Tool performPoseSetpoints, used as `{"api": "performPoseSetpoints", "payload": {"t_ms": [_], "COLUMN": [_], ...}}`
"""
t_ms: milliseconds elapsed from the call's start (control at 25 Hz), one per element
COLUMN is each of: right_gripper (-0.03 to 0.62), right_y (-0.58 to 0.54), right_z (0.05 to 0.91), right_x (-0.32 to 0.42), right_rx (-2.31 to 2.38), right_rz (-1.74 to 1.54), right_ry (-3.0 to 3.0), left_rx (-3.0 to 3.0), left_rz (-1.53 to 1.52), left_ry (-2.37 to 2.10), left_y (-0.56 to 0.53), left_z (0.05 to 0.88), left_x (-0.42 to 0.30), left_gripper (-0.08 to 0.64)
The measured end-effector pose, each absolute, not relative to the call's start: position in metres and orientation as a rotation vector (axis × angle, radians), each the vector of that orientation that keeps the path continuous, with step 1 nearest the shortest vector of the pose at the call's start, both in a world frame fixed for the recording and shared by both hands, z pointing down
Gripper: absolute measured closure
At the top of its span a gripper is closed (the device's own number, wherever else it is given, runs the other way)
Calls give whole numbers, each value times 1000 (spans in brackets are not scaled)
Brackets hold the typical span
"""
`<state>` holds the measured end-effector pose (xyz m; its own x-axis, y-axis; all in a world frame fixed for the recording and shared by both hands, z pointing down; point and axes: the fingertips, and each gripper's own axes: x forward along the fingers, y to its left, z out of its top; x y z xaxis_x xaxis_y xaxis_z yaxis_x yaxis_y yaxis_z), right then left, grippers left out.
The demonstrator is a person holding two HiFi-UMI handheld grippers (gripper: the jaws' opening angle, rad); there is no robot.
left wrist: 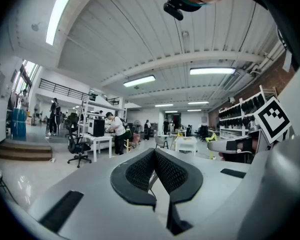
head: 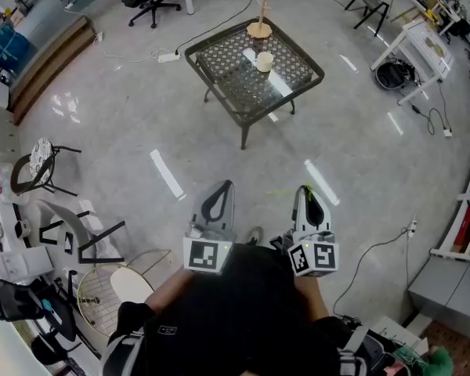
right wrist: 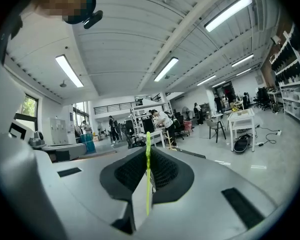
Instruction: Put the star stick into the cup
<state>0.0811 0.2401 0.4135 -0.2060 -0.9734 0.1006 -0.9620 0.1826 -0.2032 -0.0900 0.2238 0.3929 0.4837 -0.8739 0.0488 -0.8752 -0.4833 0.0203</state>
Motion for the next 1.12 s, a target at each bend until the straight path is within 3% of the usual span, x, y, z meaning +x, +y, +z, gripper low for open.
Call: {"api": "performPoseSetpoints", "payload": {"t_ms": [720, 1120], "right_gripper": [570, 569], "right_y": [204, 101], "right_z": [435, 446], "right_x": [158, 154], "right_rx": [-1824, -1892], "right_rz": [-379, -379], "right_ry": [2437, 2436], "left_rx": [2609, 2643], "left_rz": [135, 62], "left_ry": [-1667, -1587], "left_y": [207, 86], "left_z": [404, 417], "left_x": [-10, -2], "left_gripper": [545, 545]}}
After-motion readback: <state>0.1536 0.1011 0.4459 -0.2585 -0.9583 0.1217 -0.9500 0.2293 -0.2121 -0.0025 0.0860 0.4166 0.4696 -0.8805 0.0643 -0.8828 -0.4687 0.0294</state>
